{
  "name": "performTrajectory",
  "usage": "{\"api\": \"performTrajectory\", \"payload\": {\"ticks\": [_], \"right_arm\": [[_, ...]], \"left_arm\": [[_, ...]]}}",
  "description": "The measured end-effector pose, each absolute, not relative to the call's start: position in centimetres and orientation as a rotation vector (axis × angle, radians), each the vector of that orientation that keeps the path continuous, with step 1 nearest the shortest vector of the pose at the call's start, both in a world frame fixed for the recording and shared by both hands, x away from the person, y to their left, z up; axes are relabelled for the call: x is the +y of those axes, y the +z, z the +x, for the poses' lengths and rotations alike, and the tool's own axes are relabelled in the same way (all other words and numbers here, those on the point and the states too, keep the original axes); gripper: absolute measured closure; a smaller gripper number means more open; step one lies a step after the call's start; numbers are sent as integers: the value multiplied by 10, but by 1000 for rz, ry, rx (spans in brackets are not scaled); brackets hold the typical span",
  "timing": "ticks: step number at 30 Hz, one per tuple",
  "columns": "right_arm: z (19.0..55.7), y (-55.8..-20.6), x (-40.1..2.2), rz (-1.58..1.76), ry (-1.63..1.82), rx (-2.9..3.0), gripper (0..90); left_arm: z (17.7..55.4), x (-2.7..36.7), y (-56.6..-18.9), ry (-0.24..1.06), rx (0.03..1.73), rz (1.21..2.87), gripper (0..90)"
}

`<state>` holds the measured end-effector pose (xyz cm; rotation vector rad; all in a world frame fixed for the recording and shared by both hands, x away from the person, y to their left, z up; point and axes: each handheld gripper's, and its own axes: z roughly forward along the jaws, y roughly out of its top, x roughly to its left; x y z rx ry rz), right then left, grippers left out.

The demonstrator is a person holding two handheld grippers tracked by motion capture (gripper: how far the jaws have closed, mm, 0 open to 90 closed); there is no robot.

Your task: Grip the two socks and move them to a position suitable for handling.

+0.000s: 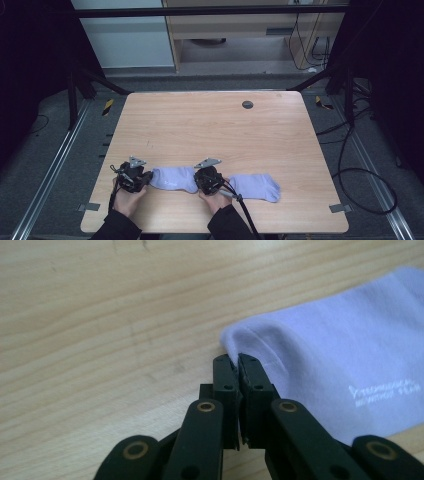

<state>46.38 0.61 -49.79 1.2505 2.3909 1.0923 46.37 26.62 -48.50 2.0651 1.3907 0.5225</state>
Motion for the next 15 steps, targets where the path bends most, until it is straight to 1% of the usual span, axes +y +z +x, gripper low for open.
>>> {"api": "performTrajectory", "payload": {"ticks": [4,7,11,15], "right_arm": [[456,-498,7,1243,1127,2403,900],[455,-498,9,1239,1122,2412,889],[454,-489,4,1246,1154,2379,763],[455,-469,-12,1243,1206,2331,675]], "left_arm": [[464,272,-483,540,1399,2047,869],[464,272,-484,546,1401,2049,850],[462,274,-480,577,1400,2025,740],[458,276,-472,584,1386,1994,680]]}}
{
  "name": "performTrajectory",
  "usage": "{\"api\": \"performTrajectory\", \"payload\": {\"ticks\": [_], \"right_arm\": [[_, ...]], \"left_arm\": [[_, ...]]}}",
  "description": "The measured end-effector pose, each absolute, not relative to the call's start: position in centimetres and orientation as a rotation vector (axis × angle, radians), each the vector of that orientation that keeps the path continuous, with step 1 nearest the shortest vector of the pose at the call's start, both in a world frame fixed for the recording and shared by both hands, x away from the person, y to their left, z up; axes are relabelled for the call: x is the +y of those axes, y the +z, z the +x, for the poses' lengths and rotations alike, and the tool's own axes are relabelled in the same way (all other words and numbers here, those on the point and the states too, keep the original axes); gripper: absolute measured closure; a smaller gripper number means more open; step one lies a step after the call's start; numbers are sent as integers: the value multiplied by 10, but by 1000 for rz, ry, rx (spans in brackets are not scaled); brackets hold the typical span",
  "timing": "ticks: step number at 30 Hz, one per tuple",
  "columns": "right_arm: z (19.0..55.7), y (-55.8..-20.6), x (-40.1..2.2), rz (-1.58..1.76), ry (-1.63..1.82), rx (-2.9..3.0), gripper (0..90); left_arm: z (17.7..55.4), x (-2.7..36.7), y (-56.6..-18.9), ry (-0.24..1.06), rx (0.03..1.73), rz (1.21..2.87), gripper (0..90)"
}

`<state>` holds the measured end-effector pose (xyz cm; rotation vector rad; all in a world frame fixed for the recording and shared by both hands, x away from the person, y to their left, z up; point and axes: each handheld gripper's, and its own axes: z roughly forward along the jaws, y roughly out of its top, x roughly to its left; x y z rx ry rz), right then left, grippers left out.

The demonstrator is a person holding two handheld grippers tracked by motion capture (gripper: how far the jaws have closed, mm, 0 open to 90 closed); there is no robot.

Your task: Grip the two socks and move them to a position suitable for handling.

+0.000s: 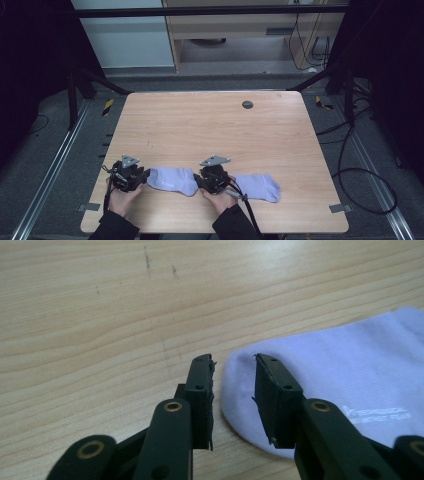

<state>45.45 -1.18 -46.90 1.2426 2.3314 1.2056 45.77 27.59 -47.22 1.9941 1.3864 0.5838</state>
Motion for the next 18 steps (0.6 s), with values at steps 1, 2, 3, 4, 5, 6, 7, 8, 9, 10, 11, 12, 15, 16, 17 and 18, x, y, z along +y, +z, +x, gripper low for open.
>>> {"api": "performTrajectory", "payload": {"ticks": [1,2,3,4,5,6,7,8,9,10,11,12,15,16,17,18], "right_arm": [[455,-464,-17,1239,1213,2321,653],[456,-458,-23,1241,1223,2308,634],[457,-453,-28,1243,1233,2298,615],[458,-448,-36,1245,1243,2289,586],[459,-445,-41,1257,1252,2282,570],[460,-441,-48,1261,1264,2277,552],[460,-438,-55,1271,1267,2270,534],[460,-435,-61,1274,1262,2260,518],[460,-432,-69,1278,1248,2250,507],[460,-431,-74,1279,1239,2245,496],[459,-429,-83,1281,1227,2235,480],[458,-429,-89,1283,1219,2230,472],[455,-429,-111,1294,1206,2208,446],[452,-430,-120,1311,1197,2202,436],[451,-430,-127,1312,1188,2198,427],[449,-431,-133,1321,1180,2194,420]], "left_arm": [[456,275,-470,584,1379,1988,667],[455,274,-467,587,1371,1974,654],[453,272,-464,586,1356,1972,641],[453,271,-462,580,1349,1967,631],[451,268,-460,573,1340,1960,624],[450,266,-458,567,1328,1961,615],[449,263,-457,558,1316,1965,607],[448,259,-456,548,1302,1973,599],[448,256,-455,541,1296,1977,590],[447,252,-454,534,1279,1987,584],[446,248,-454,523,1271,1989,577],[445,243,-452,513,1255,1997,575],[443,232,-450,494,1219,2011,562],[442,228,-450,484,1208,2019,559],[442,224,-449,478,1198,2018,557],[441,221,-449,473,1191,2023,555]]}}
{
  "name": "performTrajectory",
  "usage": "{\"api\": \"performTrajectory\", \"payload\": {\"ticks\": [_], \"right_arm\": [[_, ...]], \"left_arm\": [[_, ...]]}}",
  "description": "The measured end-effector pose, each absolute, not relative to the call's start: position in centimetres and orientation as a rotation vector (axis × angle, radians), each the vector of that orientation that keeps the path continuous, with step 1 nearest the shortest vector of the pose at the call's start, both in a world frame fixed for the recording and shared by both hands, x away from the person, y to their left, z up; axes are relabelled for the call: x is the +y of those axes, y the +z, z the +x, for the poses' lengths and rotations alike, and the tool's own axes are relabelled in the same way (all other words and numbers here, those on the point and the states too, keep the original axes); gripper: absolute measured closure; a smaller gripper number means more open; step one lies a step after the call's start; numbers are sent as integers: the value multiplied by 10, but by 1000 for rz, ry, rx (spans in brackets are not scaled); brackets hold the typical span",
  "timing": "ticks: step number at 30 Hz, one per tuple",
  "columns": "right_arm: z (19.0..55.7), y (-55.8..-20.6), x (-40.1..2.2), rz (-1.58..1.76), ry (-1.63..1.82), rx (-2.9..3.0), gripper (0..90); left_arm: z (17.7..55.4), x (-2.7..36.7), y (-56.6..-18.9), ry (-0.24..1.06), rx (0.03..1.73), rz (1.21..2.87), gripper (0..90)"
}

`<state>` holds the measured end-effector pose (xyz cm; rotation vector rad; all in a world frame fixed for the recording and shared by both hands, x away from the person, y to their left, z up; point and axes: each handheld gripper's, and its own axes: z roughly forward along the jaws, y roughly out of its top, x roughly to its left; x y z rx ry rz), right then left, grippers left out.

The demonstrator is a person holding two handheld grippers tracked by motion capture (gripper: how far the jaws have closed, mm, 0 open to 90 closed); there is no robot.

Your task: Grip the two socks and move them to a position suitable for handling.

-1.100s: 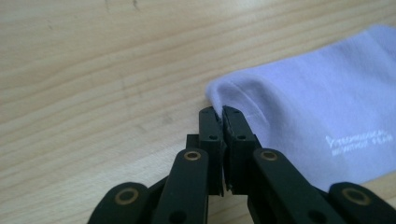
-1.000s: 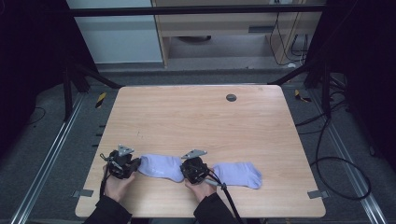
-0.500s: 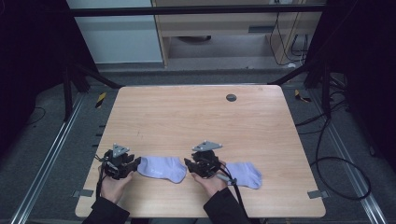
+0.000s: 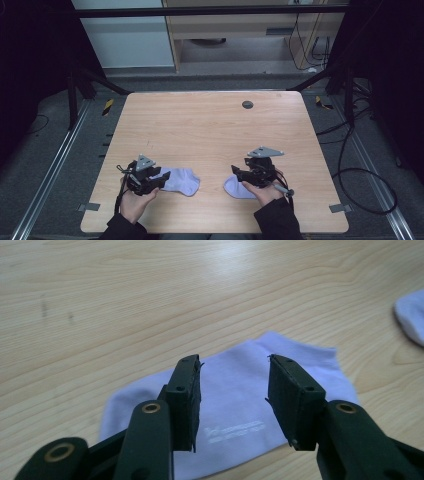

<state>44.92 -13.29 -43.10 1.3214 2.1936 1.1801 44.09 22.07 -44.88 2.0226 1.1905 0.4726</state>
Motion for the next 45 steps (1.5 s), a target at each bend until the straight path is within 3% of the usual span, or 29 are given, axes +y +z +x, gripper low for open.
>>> {"api": "performTrajectory", "payload": {"ticks": [10,19,30,37,41,45], "right_arm": [[430,-440,-181,1352,1140,2147,364],[418,-461,-215,1396,1041,2149,399],[424,-484,-230,1461,948,2180,544],[426,-490,-232,1483,924,2214,688],[427,-490,-231,1480,921,2231,773],[428,-489,-230,1479,918,2247,850]], "left_arm": [[438,169,-449,407,1082,2085,551],[438,120,-457,355,997,2151,552],[448,67,-474,319,964,2189,570],[454,49,-488,302,967,2216,609],[456,46,-493,299,973,2224,673],[456,45,-492,286,973,2224,800]]}}
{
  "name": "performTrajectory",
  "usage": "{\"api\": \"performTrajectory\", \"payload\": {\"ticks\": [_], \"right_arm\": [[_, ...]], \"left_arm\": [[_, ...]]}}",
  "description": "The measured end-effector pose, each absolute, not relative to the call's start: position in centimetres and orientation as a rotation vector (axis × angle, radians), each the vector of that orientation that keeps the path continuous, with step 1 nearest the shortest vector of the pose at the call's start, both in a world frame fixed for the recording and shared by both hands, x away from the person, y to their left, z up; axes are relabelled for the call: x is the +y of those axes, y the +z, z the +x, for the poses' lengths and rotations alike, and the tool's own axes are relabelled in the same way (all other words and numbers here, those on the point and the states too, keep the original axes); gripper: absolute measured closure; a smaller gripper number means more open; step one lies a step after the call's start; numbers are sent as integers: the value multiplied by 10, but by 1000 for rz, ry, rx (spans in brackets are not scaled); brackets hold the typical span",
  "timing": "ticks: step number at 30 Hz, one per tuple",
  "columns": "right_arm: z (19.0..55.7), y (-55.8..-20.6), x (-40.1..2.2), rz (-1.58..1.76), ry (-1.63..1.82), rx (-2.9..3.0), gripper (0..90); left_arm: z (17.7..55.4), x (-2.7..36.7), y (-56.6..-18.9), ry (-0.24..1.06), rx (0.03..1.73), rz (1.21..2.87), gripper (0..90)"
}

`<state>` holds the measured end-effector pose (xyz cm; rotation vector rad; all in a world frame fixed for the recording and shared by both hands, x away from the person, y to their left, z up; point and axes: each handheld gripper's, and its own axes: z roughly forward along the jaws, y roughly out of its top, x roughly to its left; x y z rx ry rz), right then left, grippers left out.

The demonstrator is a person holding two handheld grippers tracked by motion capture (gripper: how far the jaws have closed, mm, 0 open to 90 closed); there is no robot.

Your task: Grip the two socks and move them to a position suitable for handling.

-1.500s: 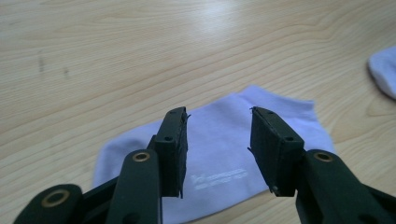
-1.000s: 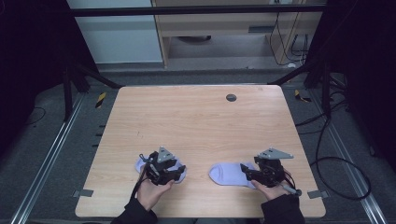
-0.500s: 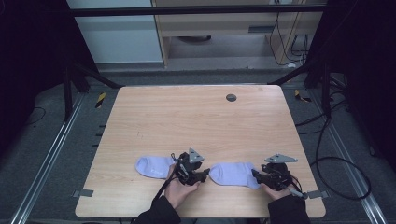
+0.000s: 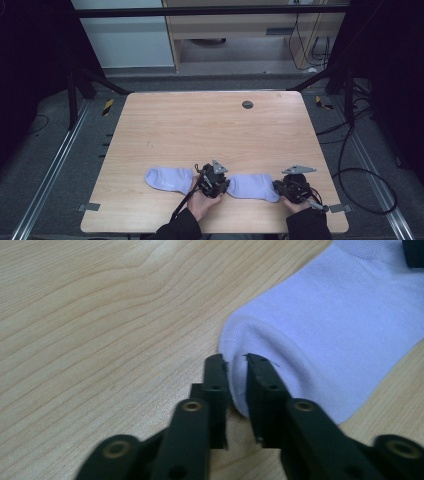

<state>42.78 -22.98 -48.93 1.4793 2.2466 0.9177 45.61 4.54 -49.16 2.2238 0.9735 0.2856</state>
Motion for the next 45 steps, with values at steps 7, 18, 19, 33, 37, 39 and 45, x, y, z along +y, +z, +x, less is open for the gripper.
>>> {"api": "performTrajectory", "payload": {"ticks": [7,18,19,33,37,39,45], "right_arm": [[423,-478,-225,1453,980,2235,860],[410,-458,-195,1346,1089,2273,860],[409,-458,-191,1342,1098,2283,860],[411,-473,-158,1305,1043,2383,857],[411,-474,-161,1310,1037,2375,836],[411,-475,-162,1313,1037,2369,793],[409,-468,-167,1319,1074,2312,720]], "left_arm": [[450,57,-482,269,939,2225,888],[434,100,-469,263,949,2235,888],[432,103,-468,261,952,2239,888],[426,130,-485,251,990,2267,869],[426,129,-486,265,993,2260,815],[425,129,-483,279,981,2257,768],[426,141,-469,358,989,2205,620]]}}
